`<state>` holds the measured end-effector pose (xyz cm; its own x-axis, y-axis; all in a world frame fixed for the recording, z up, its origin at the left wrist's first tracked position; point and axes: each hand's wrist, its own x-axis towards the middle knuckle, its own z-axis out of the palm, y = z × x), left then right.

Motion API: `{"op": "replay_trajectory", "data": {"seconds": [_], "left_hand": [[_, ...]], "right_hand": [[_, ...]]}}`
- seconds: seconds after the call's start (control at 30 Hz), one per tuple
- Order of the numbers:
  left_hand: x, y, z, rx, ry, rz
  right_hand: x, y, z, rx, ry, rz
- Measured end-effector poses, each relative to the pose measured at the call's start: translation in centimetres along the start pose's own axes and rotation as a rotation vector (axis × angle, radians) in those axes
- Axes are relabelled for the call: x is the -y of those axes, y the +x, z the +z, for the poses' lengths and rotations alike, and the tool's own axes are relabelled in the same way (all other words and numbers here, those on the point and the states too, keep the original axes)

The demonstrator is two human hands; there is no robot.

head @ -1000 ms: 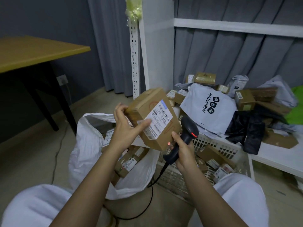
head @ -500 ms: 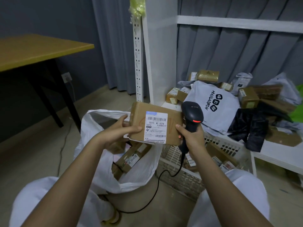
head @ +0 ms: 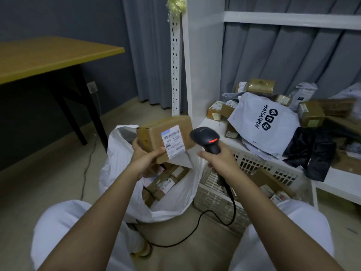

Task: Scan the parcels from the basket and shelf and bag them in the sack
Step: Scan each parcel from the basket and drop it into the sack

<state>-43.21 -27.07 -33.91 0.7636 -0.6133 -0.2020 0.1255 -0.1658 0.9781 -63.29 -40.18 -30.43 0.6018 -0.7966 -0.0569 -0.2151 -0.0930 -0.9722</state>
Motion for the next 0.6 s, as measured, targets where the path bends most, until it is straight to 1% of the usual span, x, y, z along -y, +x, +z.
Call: {"op": "replay_trajectory", "data": {"seconds": [0.1,0.2,0.3,0.37,0.6], "left_hand": [[0.0,0.6,-0.7,-0.020,-0.031,0.025],[-0.2,0.8,-1.0,-0.015,-0.031,0.037],[0.0,1.0,-1.4,-0.010,-0.004,0.055],[0.1,1.1,-1.6,-0.012,0.000,0.058],[0.4,1.3,-2.1,-0.015,0.012,0.058]], "right_hand": [[0.2,-1.3,0.5,0.158,-0.025,0.050],[0.3,-2.2,0.6,0.233,-0.017,0.052],[0.3,-2.3,0.9,0.181,-0.089,0.054],[0.4,-2.3,1.0,0.153,-0.094,0.070],[0.4,-2.0,1.5,0.174,-0.108,0.103]]}}
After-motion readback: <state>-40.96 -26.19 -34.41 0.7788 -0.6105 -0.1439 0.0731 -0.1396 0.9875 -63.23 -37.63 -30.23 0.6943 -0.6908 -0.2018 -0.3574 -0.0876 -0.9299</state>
